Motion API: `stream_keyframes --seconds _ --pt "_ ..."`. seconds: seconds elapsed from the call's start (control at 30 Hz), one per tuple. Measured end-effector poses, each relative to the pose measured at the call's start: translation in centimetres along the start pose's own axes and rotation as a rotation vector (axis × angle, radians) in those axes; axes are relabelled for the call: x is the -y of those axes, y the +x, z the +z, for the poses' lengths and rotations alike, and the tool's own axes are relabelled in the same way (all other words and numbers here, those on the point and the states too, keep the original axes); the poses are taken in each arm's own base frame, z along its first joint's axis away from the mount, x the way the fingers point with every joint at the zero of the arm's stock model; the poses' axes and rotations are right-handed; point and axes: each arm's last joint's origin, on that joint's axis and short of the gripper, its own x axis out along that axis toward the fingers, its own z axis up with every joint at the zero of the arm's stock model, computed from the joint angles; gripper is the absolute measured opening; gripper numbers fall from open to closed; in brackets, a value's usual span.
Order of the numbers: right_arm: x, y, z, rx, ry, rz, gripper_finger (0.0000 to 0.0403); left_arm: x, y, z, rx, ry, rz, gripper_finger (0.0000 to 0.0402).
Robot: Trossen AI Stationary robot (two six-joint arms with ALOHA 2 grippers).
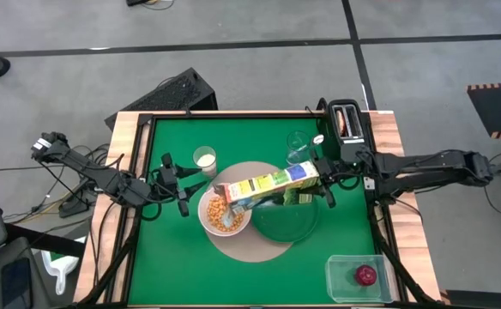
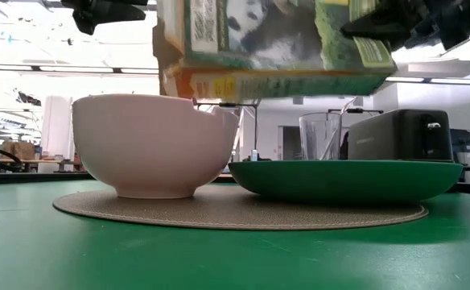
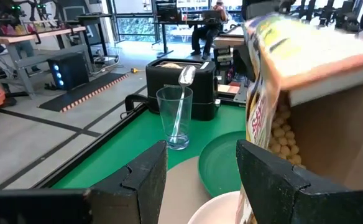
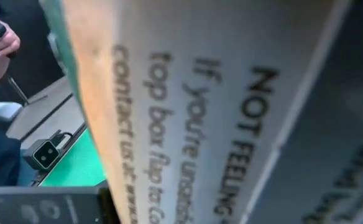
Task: Arrange a breakfast setting
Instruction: Pour the cereal from the cereal box into the bowl
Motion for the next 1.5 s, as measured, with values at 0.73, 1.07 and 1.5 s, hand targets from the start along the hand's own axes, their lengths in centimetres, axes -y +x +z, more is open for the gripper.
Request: stream_keyframes --seconds 0.73,1.07,1.5 --pt "-0.1 -1.0 -2.2 0.213 0.01 0.016 0.0194 0.0 0.0 0.0 0.003 -0.028 0.015 0.018" --pt "-0.3 -1.6 -0.3 0.421 -0.059 0.007 0.0194 0.0 0.0 0.0 0.005 -0.024 0.014 0.018" --pt "1.0 -0.8 0.4 0.557 -0.092 -0.025 0.0194 -0.3 0.2 0.7 0.016 0.002 0.035 0.0185"
